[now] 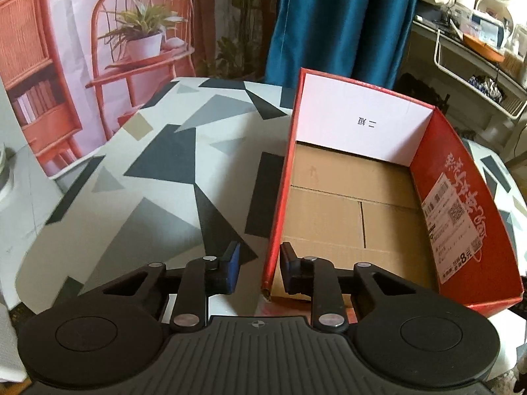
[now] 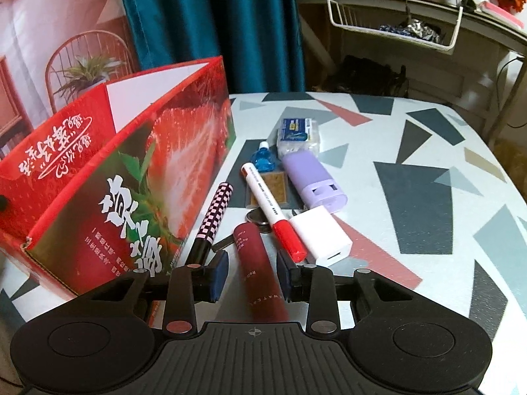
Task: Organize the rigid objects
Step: 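Lower the right tool and close its fingers on the dark red lipstick tube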
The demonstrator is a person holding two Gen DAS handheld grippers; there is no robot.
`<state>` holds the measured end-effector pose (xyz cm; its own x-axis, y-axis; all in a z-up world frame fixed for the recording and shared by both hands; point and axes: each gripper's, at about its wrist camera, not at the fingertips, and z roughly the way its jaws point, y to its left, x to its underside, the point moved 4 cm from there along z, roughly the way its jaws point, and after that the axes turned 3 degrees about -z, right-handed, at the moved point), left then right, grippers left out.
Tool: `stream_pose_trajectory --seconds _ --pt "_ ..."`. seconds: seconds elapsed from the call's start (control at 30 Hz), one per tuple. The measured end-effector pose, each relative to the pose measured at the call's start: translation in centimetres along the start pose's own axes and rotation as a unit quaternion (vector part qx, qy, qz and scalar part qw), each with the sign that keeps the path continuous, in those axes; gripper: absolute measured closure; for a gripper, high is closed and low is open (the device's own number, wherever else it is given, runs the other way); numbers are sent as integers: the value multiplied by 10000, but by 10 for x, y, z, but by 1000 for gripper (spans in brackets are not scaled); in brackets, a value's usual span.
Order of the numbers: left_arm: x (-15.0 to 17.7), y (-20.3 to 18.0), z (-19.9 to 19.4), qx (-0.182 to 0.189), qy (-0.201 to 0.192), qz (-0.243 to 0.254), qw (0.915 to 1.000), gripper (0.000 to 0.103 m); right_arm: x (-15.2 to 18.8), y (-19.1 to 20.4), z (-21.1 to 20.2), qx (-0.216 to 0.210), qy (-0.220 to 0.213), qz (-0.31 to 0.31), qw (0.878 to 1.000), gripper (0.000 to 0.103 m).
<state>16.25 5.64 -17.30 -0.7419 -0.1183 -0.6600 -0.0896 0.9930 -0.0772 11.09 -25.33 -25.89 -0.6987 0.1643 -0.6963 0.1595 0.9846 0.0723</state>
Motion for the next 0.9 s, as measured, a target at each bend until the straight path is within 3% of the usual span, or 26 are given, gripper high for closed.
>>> stream_pose_trajectory --seconds 0.2,0.43,0.5,0.9 --pt "-1 0 3 23 6 33 10000 76 0 1 9 23 126 -31 9999 73" --pt "-1 3 1 355 -29 61 9993 93 4 -3 18 159 181 59 9997 74" --pt "0 4 -1 479 -55 50 9988 93 4 -6 20 152 200 121 9996 81" --pt "7 3 0 572 -280 -4 9980 93 9 -5 28 170 202 195 9995 82"
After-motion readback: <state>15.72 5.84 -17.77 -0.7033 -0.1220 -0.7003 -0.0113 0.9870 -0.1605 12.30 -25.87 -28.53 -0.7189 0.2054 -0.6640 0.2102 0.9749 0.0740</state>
